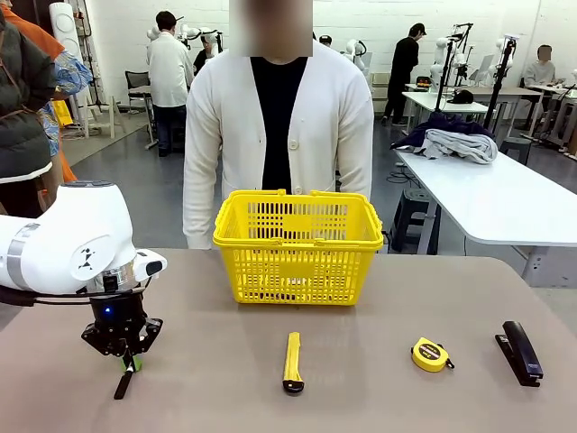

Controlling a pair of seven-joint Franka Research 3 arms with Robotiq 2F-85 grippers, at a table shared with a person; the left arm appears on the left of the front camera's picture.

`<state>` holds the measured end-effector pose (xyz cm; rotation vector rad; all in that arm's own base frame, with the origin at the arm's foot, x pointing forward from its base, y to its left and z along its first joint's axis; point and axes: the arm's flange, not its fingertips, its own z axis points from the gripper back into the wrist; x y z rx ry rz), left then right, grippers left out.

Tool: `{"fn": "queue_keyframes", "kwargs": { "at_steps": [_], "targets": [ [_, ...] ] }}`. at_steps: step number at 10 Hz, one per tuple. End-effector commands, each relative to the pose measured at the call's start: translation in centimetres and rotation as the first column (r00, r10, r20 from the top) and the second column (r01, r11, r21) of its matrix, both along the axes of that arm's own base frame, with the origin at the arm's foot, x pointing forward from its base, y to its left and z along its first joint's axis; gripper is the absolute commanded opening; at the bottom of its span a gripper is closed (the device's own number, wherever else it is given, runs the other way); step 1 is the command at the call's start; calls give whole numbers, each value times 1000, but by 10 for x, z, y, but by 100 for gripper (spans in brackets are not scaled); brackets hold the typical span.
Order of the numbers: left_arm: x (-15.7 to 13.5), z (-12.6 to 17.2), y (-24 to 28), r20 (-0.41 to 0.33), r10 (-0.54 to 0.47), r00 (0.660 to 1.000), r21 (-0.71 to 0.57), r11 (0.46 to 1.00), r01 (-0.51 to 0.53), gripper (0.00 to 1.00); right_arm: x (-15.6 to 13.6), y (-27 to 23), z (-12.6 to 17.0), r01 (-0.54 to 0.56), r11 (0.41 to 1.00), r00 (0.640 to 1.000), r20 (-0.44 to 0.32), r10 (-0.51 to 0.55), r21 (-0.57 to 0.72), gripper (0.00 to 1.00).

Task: Place the items the person wants into the basket.
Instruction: Pick up the item the person points to and place it in the Market Basket.

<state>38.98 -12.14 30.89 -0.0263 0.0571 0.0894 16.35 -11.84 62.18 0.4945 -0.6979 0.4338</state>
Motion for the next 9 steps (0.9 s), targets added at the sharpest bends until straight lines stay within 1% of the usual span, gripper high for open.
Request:
{"fn": "queue_keyframes", "kwargs": {
  "at_steps": [1,2,3,4,6,7,8,9],
  "targets": [
    [-63,-16,16,4,-41,999,0,999,41,0,1,1,-1,-22,1000,1000,5,22,10,100],
    [-64,22,17,-8,-125,992,-7,992,125,0,1,1,-1,-22,1000,1000,5,22,10,100],
    [-69,70,20,28,-227,974,-65,971,228,0,1,1,-1,-22,1000,1000,5,22,10,100],
    [-75,110,21,60,-287,956,-58,955,290,0,1,1,-1,-22,1000,1000,5,22,10,100],
    [-87,172,17,102,-336,936,-18,940,340,0,1,1,-1,-22,1000,1000,5,22,10,100],
    [-91,192,17,116,-346,931,-18,936,351,0,1,1,-1,-22,1000,1000,5,22,10,100],
    [-94,201,17,133,-348,928,-18,935,354,0,1,1,-1,-22,1000,1000,5,22,10,100],
    [-95,203,17,139,-341,930,-26,937,347,0,1,1,-1,-22,1000,1000,5,22,10,100]
  ]
}}
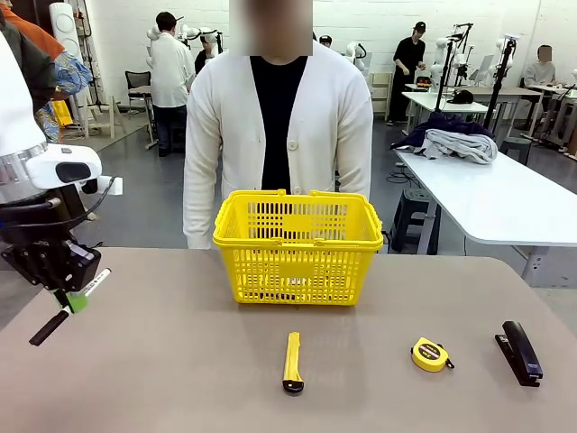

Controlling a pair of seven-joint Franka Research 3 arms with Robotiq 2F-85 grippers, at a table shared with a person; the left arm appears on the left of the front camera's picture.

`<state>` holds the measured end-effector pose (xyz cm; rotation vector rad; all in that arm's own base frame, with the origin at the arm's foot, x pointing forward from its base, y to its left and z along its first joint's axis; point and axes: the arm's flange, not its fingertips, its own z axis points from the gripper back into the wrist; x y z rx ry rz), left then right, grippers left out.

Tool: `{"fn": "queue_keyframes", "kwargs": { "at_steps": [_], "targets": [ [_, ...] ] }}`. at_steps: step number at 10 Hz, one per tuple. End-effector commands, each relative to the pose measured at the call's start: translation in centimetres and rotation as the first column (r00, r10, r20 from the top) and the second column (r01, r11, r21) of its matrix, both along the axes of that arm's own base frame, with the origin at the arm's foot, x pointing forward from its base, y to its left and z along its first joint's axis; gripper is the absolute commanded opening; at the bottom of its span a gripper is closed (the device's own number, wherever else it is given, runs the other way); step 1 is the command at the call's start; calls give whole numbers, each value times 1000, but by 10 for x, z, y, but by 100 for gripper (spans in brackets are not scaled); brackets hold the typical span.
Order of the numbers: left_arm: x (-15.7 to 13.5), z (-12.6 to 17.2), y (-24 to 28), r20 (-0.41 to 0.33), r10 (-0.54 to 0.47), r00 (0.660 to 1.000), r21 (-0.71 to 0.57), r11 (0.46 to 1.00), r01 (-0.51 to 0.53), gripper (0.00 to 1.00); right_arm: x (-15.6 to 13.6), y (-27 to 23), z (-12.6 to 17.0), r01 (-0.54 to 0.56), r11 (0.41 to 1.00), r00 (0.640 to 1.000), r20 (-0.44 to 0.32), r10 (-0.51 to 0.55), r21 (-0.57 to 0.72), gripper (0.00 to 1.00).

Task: Place the items the person wants into the basket.
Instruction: Pick up the item the person points to and place it in the Market Basket.

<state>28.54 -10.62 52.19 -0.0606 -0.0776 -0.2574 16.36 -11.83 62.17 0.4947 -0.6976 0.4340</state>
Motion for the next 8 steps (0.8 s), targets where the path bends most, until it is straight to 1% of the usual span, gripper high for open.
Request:
{"fn": "queue_keyframes", "kwargs": {
  "at_steps": [1,2,7,8],
  "targets": [
    [11,-10,3,-18,7,1000,-11,1000,-7,0,1,0,-1,-22,1000,1000,5,22,10,100],
    [0,0,0,0,0,1000,0,1000,0,0,1,0,-1,-22,1000,1000,5,22,10,100],
    [0,0,0,0,0,1000,0,1000,0,0,1,0,-1,-22,1000,1000,5,22,10,100],
    [1,-1,0,-3,2,1000,0,1000,-2,12,1,0,-1,-22,1000,1000,5,22,10,100]
  ]
}}
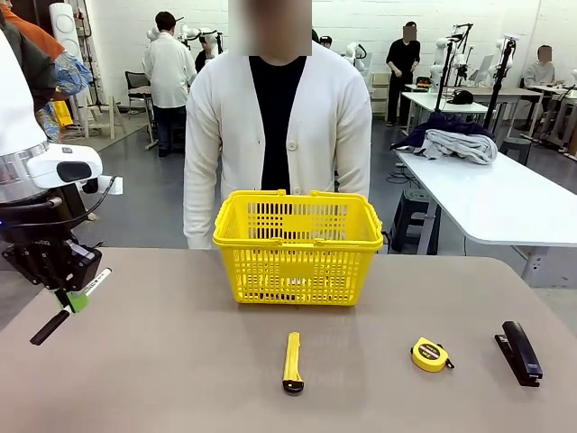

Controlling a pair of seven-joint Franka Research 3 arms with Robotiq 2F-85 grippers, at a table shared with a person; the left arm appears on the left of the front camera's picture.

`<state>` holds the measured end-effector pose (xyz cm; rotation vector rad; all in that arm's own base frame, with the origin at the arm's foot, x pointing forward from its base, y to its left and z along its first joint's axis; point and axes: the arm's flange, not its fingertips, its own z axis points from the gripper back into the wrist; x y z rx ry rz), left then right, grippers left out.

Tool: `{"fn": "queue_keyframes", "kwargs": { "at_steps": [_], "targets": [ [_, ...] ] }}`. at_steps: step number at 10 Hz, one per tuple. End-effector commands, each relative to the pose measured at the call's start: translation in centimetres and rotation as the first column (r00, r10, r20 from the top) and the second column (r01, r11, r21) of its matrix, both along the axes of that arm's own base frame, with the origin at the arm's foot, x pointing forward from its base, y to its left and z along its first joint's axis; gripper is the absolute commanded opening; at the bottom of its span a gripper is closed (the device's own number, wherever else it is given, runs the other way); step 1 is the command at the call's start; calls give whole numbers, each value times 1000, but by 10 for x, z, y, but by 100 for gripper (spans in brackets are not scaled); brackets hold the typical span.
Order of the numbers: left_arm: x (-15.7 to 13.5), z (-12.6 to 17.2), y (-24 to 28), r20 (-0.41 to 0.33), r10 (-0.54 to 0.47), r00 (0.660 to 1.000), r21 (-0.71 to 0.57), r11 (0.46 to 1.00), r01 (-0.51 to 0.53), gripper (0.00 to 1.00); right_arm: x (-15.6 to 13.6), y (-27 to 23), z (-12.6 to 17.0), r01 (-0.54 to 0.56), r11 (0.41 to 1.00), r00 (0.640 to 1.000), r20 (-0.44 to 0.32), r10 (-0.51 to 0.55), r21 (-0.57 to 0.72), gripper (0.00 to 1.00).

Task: Place the items the person wants into the basket.
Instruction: Pick up the item the person points to and place it in the Market Basket.

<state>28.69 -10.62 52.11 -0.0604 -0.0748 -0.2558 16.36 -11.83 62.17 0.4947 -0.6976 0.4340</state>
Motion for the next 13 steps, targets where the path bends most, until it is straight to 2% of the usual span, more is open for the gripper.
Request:
{"fn": "queue_keyframes", "kwargs": {
  "at_steps": [1,2,3,4,5,6,7,8,10,13],
  "targets": [
    [35,29,-18,3,-248,969,-39,968,248,12,1,0,-1,-22,1000,1000,5,22,10,100],
    [81,46,-49,-46,-521,852,-33,853,520,12,1,0,-1,-22,1000,1000,5,22,10,100],
    [109,54,-71,-56,-658,751,5,752,659,12,1,0,-1,-22,1000,1000,5,22,10,100],
    [154,66,-102,-95,-734,672,64,669,740,12,1,0,-1,-22,1000,1000,5,22,10,100],
    [186,71,-132,-123,-793,597,108,587,802,12,1,0,-1,-22,1000,1000,5,22,10,100],
    [211,72,-162,-141,-829,542,156,522,839,12,1,0,-1,-22,1000,1000,5,22,10,100],
    [232,76,-186,-161,-868,470,186,442,878,12,1,0,-1,-22,1000,1000,5,22,10,100],
    [247,80,-212,-175,-893,415,201,380,903,12,1,0,-1,-22,1000,1000,5,22,10,100],
    [265,75,-246,-136,-933,333,190,305,933,12,1,0,-1,-22,1000,1000,5,22,10,100],
    [282,40,-270,-71,-956,285,139,274,952,12,1,0,-1,-22,1000,1000,5,22,10,100]
  ]
}}
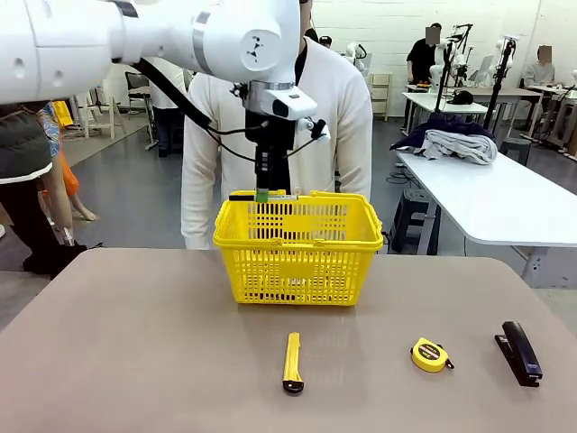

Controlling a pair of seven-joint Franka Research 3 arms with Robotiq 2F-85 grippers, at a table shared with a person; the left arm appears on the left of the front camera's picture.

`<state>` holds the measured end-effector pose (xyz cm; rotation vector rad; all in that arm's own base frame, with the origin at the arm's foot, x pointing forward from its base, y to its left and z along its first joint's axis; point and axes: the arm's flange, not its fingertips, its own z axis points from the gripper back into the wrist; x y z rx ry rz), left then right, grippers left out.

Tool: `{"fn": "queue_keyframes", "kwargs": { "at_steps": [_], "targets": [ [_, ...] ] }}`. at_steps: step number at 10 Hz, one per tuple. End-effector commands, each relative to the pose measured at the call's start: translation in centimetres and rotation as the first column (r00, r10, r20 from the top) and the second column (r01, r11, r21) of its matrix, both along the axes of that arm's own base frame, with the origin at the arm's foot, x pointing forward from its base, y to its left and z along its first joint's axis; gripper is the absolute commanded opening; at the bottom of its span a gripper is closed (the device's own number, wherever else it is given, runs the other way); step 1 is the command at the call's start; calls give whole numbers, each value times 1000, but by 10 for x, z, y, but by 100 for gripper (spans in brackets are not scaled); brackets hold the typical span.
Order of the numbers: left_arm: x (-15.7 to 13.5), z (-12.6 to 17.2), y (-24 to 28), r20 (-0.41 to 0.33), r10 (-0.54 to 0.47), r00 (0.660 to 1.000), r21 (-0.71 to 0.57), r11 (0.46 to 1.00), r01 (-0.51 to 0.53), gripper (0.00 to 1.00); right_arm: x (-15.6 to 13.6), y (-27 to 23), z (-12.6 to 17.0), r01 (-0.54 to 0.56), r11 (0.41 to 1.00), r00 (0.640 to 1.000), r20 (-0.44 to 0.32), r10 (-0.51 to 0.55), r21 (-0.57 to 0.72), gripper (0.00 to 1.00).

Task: Place the items the person wants into the basket.
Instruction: Pick up the item the person points to and place it in the Market Basket.

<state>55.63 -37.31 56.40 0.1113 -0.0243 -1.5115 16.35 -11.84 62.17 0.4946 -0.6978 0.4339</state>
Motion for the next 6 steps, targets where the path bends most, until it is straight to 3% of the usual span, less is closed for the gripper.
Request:
{"fn": "queue_keyframes", "kwargs": {
  "at_steps": [1,6],
  "targets": [
    [19,-17,-3,-32,-38,999,-42,998,37,12,1,1,-1,-22,1000,1000,5,22,10,100],
    [51,-67,0,-62,-31,998,-62,998,27,12,1,1,-1,-22,1000,1000,5,22,10,100]
  ]
}}
